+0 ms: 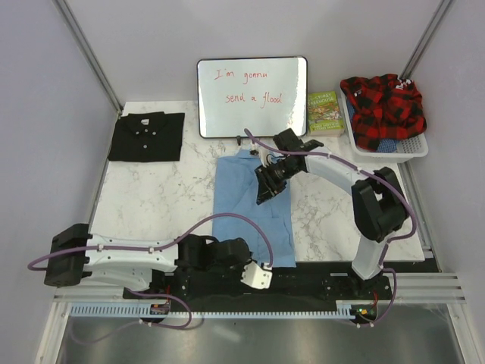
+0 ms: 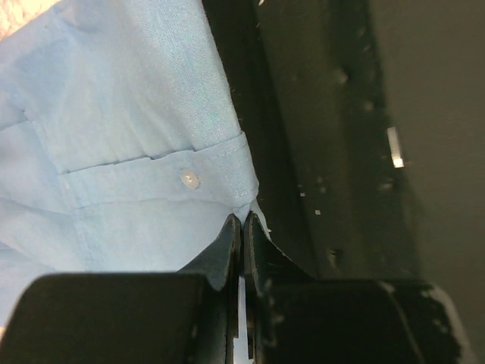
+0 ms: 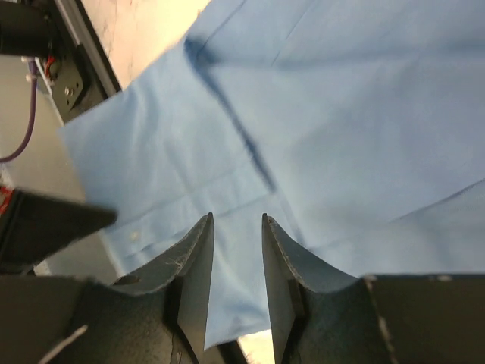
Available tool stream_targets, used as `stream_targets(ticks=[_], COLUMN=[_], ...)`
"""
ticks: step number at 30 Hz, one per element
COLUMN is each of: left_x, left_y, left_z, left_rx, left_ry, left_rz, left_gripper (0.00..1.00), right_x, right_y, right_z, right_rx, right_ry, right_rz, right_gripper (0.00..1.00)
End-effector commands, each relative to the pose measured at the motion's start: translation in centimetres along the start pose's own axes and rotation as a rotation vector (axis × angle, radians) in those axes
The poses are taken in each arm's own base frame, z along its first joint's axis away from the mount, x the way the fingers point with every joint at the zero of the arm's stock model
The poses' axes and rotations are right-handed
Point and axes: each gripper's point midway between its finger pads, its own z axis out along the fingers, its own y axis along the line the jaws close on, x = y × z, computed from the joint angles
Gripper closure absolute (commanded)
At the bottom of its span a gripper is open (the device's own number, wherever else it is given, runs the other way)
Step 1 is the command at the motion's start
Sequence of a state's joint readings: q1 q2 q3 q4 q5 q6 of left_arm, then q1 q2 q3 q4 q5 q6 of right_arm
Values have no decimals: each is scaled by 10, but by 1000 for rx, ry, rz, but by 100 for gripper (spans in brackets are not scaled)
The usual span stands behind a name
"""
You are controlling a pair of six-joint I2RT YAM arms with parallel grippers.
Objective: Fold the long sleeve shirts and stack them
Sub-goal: Fold the shirt
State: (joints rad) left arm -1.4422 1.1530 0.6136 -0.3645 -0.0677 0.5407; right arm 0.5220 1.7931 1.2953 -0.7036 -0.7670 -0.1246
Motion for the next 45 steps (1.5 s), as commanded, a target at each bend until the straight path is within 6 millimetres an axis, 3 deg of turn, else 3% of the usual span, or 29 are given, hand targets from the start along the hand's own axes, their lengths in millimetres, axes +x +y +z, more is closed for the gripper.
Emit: stream_targets(ticks=[1, 2, 4, 6, 7, 10, 15, 16, 19, 22, 24, 27, 32, 35, 37, 40, 44, 45], left_x=[-44, -45, -53, -42, -46, -24, 1, 7, 27, 49, 63, 66, 40, 25, 18, 13, 21, 19], left_y=[-17, -20, -6, 23, 41, 88, 126, 141, 155, 150, 136, 124, 86, 54, 30, 17, 20, 22], left_z=[-35, -39, -46, -48, -52, -47, -20, -17, 4, 28, 38, 43, 36, 27, 22, 15, 14, 14], left_rx=[166, 198, 184, 179, 157, 68, 25, -21, -67, -68, -41, -17, 53, 149, 218, 237, 215, 210], left_ry=[-98, -101, -120, -113, -134, -107, -67, -69, -37, 20, 48, 36, -20, -52, -57, -69, -41, -46], left_rz=[-122, -133, -155, -240, -251, -240, -199, -195, -146, -147, -150, -158, -115, -145, -163, -167, -151, -145], left_gripper=[98, 98, 98, 98, 98, 98, 98, 98, 98, 98, 98, 98, 98, 98, 98, 98, 98, 98], right_x=[-29, -32, -36, -34, -31, -25, -19, -18, -14, -7, -1, 14, 53, 48, 31, -3, -45, -47], right_y=[-22, -26, -36, -40, -43, -47, -46, -47, -49, -52, -51, -47, -21, 0, 13, 24, 2, -11], right_z=[17, 19, 27, 32, 36, 41, 44, 44, 47, 51, 52, 56, 66, 56, 42, 18, -1, 5], right_rx=[12, 16, 26, 19, 16, 12, 0, 0, -4, -9, -14, -31, -80, -106, -109, -118, -47, -38], right_ry=[-13, -13, -7, 3, 13, 26, 38, 38, 48, 64, 76, 100, 151, 114, 65, -17, -71, -54], right_rz=[-52, -60, -61, -55, -49, -36, -32, -33, -30, -14, -8, 10, 31, 34, 2, -36, -105, -89], right_gripper=[61, 61, 62, 61, 61, 61, 62, 61, 62, 61, 62, 61, 61, 60, 60, 59, 56, 56])
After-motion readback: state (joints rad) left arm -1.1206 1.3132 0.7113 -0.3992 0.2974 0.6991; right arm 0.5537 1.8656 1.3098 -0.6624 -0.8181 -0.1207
